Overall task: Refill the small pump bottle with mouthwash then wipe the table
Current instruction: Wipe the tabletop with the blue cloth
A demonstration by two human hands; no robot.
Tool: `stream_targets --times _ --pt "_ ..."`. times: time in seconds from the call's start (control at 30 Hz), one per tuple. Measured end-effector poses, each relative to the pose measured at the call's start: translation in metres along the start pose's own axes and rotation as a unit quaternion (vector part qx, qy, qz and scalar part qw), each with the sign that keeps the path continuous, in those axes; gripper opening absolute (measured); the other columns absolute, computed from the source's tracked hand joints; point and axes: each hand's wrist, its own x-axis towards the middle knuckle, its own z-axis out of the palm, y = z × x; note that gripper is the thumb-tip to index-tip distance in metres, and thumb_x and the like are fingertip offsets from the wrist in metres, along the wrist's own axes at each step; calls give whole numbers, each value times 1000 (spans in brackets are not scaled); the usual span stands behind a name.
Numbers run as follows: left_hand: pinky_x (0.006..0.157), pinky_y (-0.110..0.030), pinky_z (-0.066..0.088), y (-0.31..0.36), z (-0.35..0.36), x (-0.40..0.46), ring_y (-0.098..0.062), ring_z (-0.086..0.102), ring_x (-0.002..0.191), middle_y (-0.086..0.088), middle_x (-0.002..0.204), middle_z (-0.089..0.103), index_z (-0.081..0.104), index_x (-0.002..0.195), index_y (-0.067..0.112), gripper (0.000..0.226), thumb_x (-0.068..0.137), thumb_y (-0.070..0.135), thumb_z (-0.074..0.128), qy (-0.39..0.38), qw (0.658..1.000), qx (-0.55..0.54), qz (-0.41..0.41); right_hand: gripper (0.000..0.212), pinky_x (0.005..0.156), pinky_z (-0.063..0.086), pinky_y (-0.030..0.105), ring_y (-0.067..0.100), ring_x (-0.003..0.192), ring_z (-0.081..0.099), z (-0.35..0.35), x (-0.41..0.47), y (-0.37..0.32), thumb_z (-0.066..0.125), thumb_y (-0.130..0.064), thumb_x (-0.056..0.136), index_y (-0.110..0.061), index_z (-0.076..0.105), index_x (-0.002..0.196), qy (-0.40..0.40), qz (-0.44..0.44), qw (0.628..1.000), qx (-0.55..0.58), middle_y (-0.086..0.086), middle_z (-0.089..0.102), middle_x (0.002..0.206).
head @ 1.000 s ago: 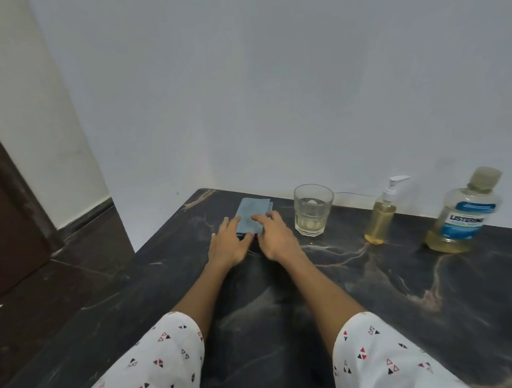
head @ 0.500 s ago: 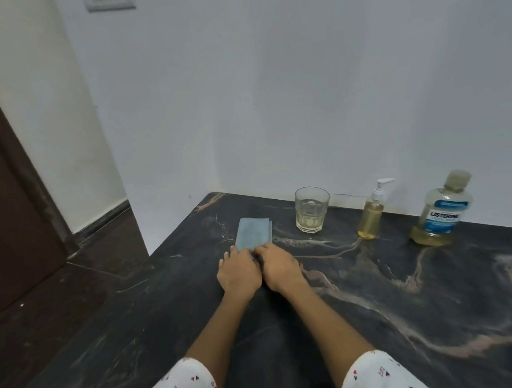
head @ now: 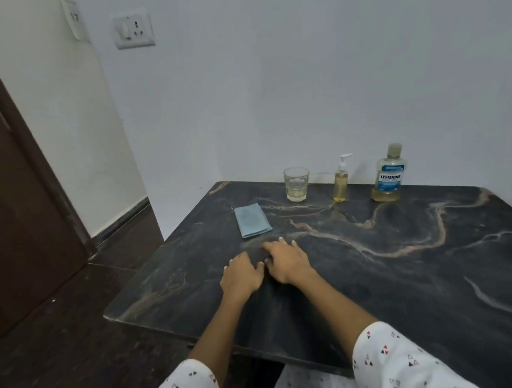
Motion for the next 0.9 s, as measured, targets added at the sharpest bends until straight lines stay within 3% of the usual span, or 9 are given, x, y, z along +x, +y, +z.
stream_targets --times 0.2,0.33,0.47,0.63,0.73,0.83,0.9 --pt "96 -40 43 -2 -4 17 -27 49 122 -7 135 50 44 134 13 47 94 36 51 44 993 -98 42 45 100 40 41 29 124 46 -12 27 3 47 -25 95 -18 40 139 50 69 991 106 11 47 136" --pt "102 -38 41 1 -4 51 -26 49 122 -13 137 49 43 137 6 47 93 20 55 47 967 -247 42 39 98 43 40 31 120 50 -8 61 5 51 -21 94 -9 46 130 72 120 974 175 14 53 130" --pt "89 -27 44 7 -2 89 -21 52 113 -13 135 50 44 136 4 46 92 12 54 61 950 -305 -3 44 101 40 41 33 122 46 -1 95 10 51 -23 94 -14 42 136 63 138 970 188 16 46 133" --pt "94 -26 41 18 -1 120 -24 50 122 -11 139 48 43 137 7 45 94 15 54 44 928 -366 -47 54 107 30 44 36 131 35 3 133 14 45 -37 96 -29 27 147 10 98 987 127 19 37 143" --pt "100 -34 44 23 1 127 -25 55 117 -13 130 56 50 130 4 37 96 19 48 37 910 -406 -75 56 109 20 49 35 137 22 7 152 10 39 -37 97 -36 17 148 -42 90 994 41 14 25 151" --pt "87 -30 48 22 5 126 -21 60 100 -11 112 64 58 112 5 22 95 17 49 46 883 -458 -88 51 109 16 48 34 135 19 17 162 6 37 -33 97 -36 21 145 -51 87 994 -41 13 21 150" --pt "79 -23 43 20 1 123 -14 55 94 -4 108 58 52 119 7 26 94 14 51 44 866 -487 -102 46 107 19 47 35 131 23 24 163 2 35 -35 97 -36 24 142 -31 78 994 -73 15 23 146"
